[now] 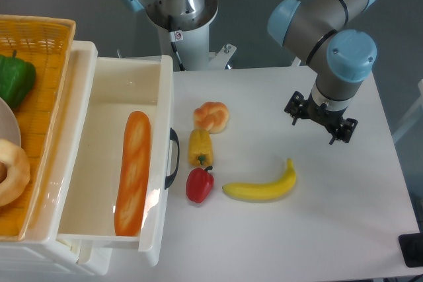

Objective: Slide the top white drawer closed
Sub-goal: 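Move the gripper down toward the front edge of the open white drawer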

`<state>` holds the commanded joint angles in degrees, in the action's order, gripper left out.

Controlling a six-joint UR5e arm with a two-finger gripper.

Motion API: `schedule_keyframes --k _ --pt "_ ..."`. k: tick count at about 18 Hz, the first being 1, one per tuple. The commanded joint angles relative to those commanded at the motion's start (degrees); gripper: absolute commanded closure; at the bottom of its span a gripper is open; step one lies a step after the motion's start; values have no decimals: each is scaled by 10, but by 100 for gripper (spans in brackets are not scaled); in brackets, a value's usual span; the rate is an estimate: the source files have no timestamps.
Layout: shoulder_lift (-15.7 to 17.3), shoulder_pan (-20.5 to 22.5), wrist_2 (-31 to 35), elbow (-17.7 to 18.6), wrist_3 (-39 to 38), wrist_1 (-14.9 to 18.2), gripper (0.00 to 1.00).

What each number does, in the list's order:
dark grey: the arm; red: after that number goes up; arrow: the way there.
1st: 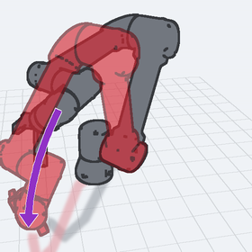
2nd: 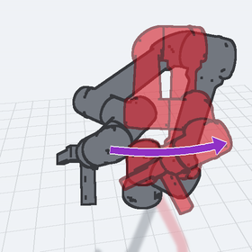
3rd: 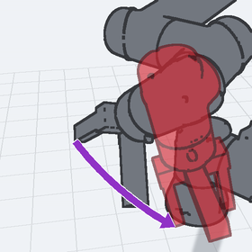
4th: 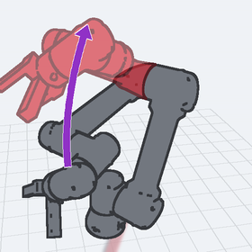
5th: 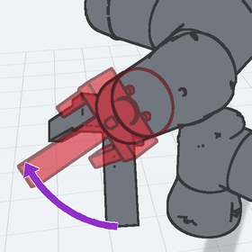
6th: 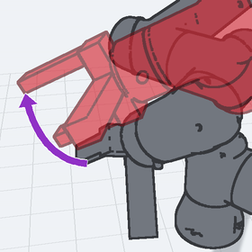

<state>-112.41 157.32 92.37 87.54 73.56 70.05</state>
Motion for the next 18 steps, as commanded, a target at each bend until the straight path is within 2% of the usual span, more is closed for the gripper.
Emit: schedule_keyframes --k 4,8,11,13,18 --pt "-8 -17 0 0 -16 -2 0" --pt "-10 -33 -2 10 -18 -19 0" --pt "3 -39 -4 19 -65 -25 0" --pt "15 -40 -31 19 -91 -24 0" --pt "41 -45 -63 37 -124 -14 0"
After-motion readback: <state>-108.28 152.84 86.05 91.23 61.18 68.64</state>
